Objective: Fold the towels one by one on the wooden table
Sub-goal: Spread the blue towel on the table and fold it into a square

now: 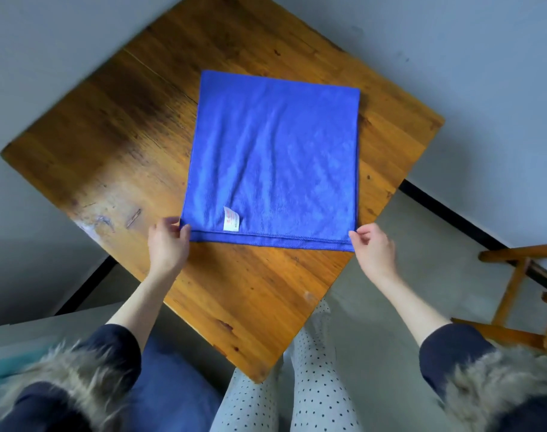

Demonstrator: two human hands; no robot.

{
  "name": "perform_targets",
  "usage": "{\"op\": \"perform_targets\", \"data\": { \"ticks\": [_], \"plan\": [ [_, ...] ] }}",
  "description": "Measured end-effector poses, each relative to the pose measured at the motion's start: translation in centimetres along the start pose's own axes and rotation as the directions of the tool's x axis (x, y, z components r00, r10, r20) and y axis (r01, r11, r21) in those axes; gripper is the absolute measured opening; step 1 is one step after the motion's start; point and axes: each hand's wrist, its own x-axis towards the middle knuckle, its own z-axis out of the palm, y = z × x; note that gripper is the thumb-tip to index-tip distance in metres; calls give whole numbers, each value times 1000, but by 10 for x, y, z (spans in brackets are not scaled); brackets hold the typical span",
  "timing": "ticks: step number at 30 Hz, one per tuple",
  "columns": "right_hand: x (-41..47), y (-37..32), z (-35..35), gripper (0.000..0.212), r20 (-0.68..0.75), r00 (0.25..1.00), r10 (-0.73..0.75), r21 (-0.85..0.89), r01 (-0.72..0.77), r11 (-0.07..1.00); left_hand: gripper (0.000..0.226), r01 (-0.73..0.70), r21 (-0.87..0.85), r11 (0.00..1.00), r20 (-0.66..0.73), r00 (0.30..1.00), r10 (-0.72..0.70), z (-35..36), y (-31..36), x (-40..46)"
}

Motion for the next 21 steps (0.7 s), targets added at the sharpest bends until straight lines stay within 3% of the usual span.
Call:
{"op": "perform_targets", "data": {
  "ticks": [2,4,6,13,15,17,19,21],
  "plan": [
    [7,-7,4,22,47,991,129,21,-130,991,28,145,-40,989,22,989,-144,2,5,8],
    [12,-12,6,24,53,978,200,5,-201,980,14,234,-109,966,58,972,-229,4,11,12],
    [15,-15,7,24,38,967,251,-16,-250,968,15,287,-158,945,64,958,-280,6,12,14],
    [5,-13,7,24,90,964,250,7,-252,968,15,378,-378,845,64,921,-383,2,8,12],
    [-2,-11,7,28,82,990,112,12,-113,993,11,302,-350,887,79,953,-293,-1,9,7],
    [-11,-5,8,39,95,989,-117,-100,126,987,26,102,-178,979,108,991,-83,-3,9,2],
    [-17,3,11,48,164,950,-265,-283,303,910,41,-116,8,993,184,977,113,-2,8,-2],
    [-19,8,12,45,167,928,-332,-376,371,849,44,-228,96,969,257,946,197,0,4,-6]
  ]
}}
